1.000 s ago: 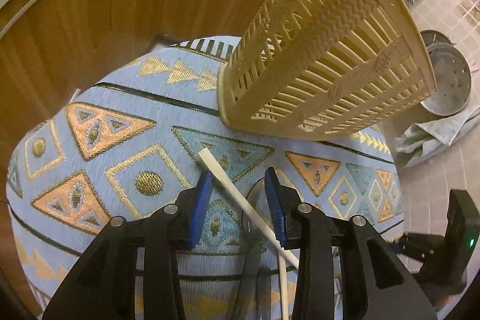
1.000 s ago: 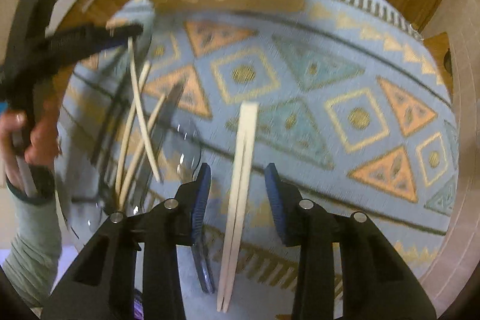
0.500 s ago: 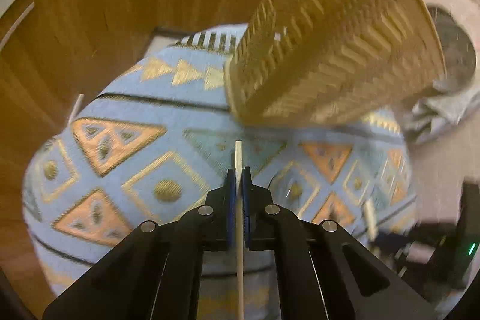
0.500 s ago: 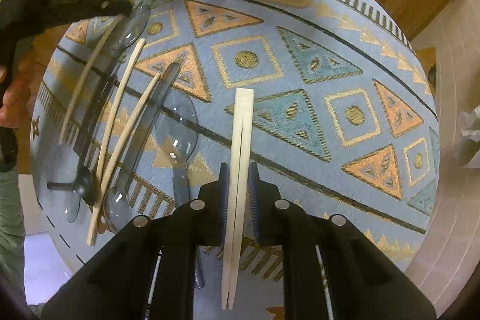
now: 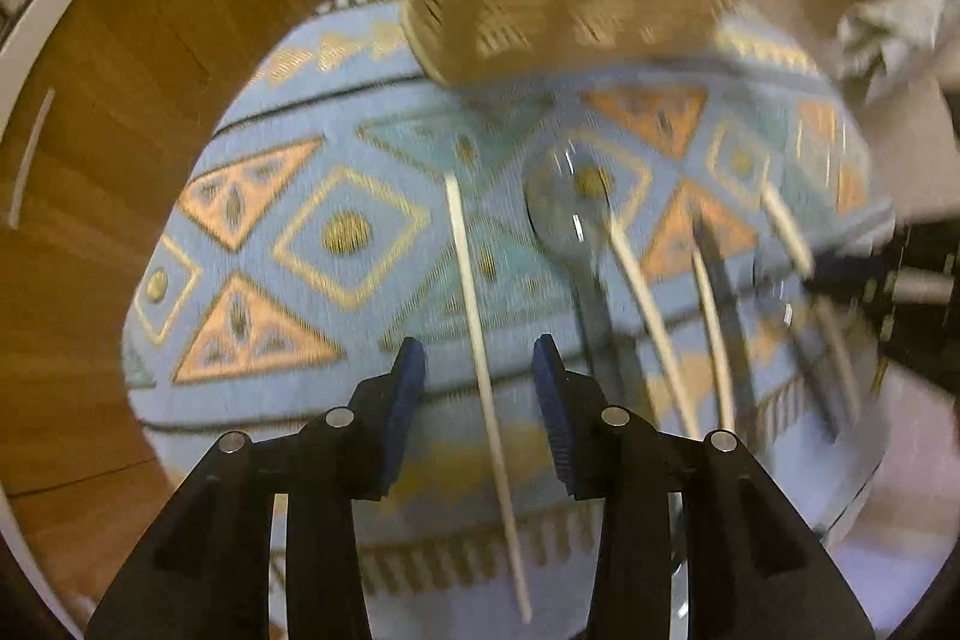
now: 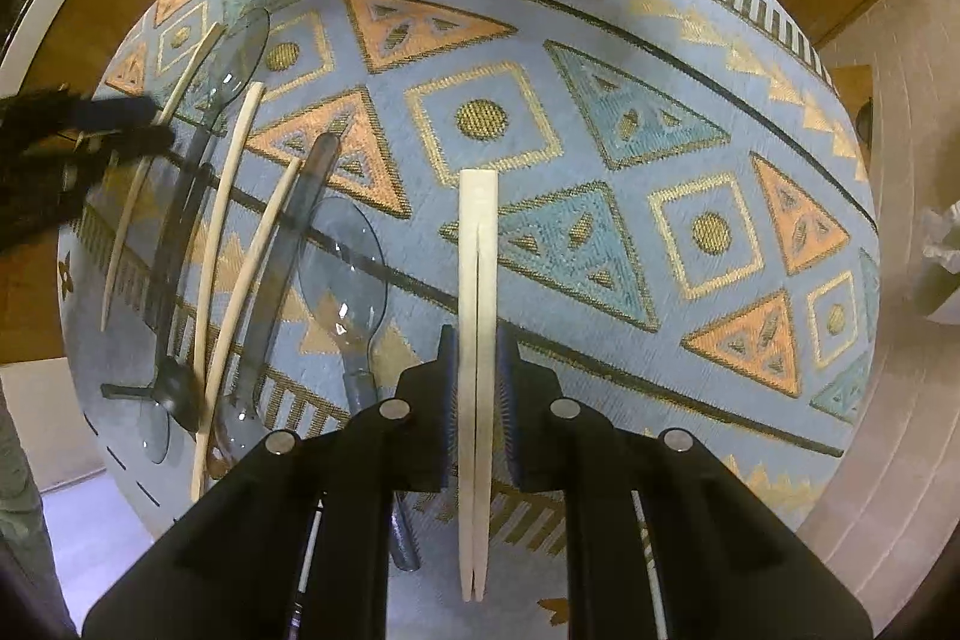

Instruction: Organize utensils

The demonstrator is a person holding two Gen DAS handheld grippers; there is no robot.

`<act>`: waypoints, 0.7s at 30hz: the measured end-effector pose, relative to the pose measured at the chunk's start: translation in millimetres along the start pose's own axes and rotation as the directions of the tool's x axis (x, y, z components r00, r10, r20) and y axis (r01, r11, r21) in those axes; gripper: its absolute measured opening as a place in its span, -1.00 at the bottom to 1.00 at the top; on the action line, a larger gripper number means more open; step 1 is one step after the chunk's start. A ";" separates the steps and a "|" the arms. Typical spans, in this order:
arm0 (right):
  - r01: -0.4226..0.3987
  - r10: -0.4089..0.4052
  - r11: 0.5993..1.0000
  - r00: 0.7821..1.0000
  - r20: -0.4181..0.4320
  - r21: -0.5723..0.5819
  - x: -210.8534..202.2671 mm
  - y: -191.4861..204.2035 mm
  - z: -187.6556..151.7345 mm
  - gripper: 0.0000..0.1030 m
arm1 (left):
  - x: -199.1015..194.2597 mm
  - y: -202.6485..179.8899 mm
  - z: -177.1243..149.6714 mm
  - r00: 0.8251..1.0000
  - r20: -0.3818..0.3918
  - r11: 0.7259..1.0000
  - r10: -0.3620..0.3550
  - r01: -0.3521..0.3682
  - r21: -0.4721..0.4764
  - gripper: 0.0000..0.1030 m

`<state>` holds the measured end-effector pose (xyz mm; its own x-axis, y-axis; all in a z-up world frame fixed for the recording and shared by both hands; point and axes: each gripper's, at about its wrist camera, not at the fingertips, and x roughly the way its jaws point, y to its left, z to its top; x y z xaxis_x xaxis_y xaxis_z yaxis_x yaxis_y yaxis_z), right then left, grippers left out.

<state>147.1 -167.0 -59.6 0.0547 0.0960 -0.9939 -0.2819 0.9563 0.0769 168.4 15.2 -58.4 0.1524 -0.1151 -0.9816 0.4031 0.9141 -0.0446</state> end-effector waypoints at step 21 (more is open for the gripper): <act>-0.078 0.103 0.994 0.893 0.438 -0.075 -77.0 41.8 -70.7 -0.80 | -90.5 12.0 -64.1 0.857 0.513 0.984 -0.056 0.134 -0.116 -0.94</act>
<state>63.3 -154.0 14.5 0.4395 0.3056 -0.8447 -0.3569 0.9223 0.1481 101.7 61.6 18.0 0.5706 -0.3495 -0.7432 0.3125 0.9293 -0.1970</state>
